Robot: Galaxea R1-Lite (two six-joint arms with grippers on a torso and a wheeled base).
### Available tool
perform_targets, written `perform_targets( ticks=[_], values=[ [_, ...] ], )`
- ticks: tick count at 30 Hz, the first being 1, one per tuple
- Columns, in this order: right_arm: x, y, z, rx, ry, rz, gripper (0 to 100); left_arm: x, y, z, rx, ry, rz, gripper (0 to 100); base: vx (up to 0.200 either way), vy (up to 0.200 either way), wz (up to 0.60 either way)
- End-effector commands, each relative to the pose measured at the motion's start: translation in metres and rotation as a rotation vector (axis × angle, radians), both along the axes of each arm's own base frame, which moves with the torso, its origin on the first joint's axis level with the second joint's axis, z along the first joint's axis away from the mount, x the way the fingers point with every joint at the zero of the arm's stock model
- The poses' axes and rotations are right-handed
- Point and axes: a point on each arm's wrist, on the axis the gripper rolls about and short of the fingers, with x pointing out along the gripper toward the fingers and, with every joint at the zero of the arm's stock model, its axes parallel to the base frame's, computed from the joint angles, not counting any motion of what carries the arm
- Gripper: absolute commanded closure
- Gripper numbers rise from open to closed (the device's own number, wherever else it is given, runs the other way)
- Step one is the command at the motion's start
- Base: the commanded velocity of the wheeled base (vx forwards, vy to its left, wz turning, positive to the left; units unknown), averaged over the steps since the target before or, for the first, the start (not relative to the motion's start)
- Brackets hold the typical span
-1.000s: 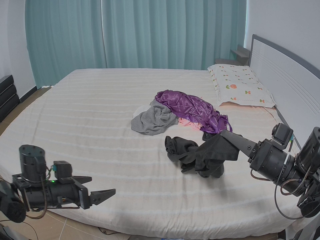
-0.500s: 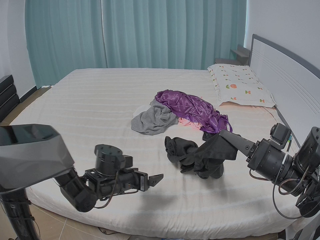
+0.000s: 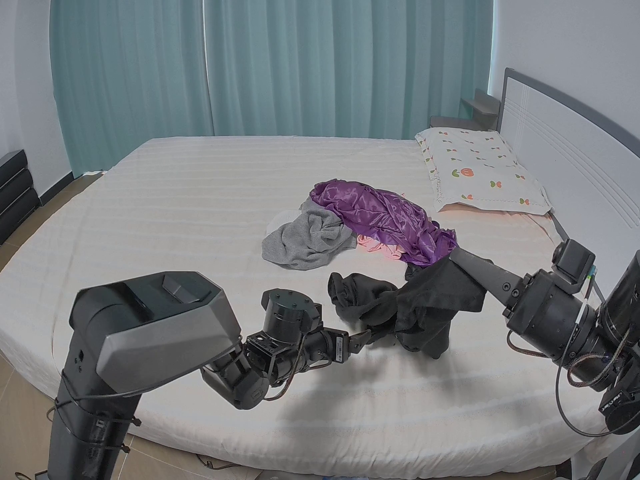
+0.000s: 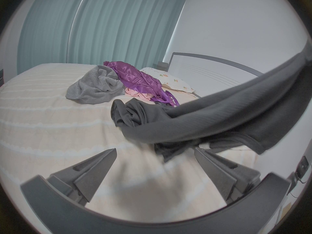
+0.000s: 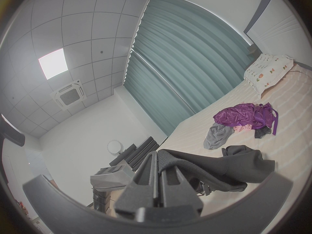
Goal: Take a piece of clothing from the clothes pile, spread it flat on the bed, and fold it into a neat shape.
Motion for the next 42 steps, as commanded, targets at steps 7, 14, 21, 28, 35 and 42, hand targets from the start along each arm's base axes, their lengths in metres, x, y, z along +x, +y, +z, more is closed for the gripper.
perform_targets(
  ticks=[7,14,21,28,35,42],
  values=[
    [-0.003,-0.006,0.007,0.019,-0.028,-0.012,100,0.054,-0.014,-0.021,0.037,-0.055,0.179,0,0.0,0.0,0.0],
    [0.002,-0.013,0.006,0.021,-0.021,-0.044,100,0.074,-0.003,-0.022,0.054,-0.051,0.243,100,0.0,0.0,0.0],
    [0.02,-0.022,-0.004,-0.006,0.02,-0.114,100,0.068,0.003,-0.015,0.054,-0.07,0.305,100,0.0,0.0,0.0],
    [0.06,-0.032,-0.023,-0.043,0.084,-0.228,100,0.043,0.014,0.032,-0.068,-0.08,0.357,100,0.0,0.0,0.0],
    [0.104,-0.042,-0.014,-0.01,0.029,-0.362,100,0.011,0.041,0.106,-0.18,-0.12,0.393,100,0.0,0.0,0.0],
    [0.128,-0.052,0.038,0.048,-0.177,-0.49,100,-0.007,0.083,0.174,-0.266,-0.254,0.517,100,0.0,0.0,0.0]
  ],
)
